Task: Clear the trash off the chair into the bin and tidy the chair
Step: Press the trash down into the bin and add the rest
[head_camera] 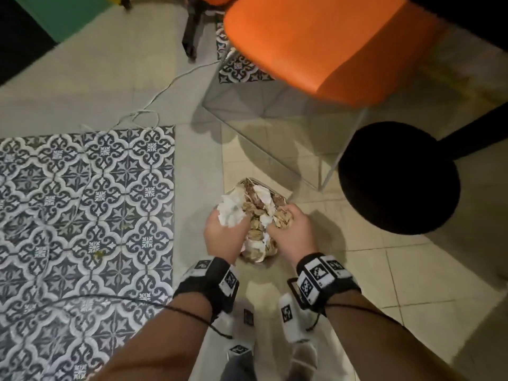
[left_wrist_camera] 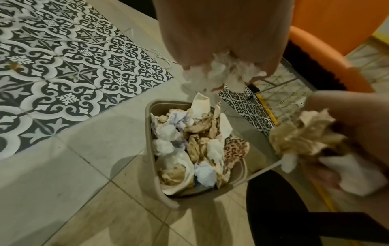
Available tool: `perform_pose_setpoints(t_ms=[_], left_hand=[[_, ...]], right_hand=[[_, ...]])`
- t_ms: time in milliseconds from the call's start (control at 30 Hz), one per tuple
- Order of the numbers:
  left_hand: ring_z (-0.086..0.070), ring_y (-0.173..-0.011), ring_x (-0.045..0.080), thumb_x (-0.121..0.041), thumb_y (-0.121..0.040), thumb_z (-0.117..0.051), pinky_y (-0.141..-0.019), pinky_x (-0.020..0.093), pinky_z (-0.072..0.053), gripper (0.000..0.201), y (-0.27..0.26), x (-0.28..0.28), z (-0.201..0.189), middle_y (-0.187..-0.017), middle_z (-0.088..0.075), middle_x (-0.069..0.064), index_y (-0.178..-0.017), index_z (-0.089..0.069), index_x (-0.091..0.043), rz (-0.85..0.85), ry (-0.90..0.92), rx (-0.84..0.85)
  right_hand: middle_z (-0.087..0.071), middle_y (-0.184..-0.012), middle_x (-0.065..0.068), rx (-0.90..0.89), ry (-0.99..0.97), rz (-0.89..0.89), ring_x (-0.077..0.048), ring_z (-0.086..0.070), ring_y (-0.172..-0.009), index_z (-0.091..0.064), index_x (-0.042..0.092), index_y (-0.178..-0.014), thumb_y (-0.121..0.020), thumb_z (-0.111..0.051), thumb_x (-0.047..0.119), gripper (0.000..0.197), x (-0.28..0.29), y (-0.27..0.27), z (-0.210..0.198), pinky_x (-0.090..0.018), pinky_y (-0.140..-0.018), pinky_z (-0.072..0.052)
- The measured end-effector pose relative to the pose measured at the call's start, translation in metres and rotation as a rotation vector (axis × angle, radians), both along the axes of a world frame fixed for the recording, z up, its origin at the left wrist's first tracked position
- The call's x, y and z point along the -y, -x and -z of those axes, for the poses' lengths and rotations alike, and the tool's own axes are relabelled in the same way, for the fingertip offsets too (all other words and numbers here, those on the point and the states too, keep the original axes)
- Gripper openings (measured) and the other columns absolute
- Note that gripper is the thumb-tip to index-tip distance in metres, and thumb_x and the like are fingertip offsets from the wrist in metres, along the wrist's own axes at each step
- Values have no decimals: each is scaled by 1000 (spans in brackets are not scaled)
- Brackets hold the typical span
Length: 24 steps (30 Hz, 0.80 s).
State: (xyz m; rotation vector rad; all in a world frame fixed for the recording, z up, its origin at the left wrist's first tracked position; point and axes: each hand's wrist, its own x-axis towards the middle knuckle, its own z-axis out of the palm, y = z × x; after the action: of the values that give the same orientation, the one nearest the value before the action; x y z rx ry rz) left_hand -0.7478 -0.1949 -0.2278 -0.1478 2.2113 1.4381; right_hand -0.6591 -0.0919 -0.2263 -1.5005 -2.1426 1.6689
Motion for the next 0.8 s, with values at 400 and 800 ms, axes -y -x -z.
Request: perform_pose_setpoints(t_ms=[400,800], left_hand=[[-46,-111,29,-35,-69,-59,-97,38,-37,55,2,-19,129,-122,-47,16,-115,-54,-6,167,145,-332],[-28,-129,33,-50,-90,-45,-111,42,-22,61,10,-23,154,-143,-32,14,-139,-33,-15,384,407,-166]], right_hand=[[-45,-125,-8,102,-357,-237,-22,-44,-116,-48,13,-125,-88,-57,29,41,8,31,133,-31,-101,-33],[-44,-126,-8,330,-524,-460,-21,-40,-114,-37,19,-129,-96,-32,44,42,9,38,162,-36,-100,-35]])
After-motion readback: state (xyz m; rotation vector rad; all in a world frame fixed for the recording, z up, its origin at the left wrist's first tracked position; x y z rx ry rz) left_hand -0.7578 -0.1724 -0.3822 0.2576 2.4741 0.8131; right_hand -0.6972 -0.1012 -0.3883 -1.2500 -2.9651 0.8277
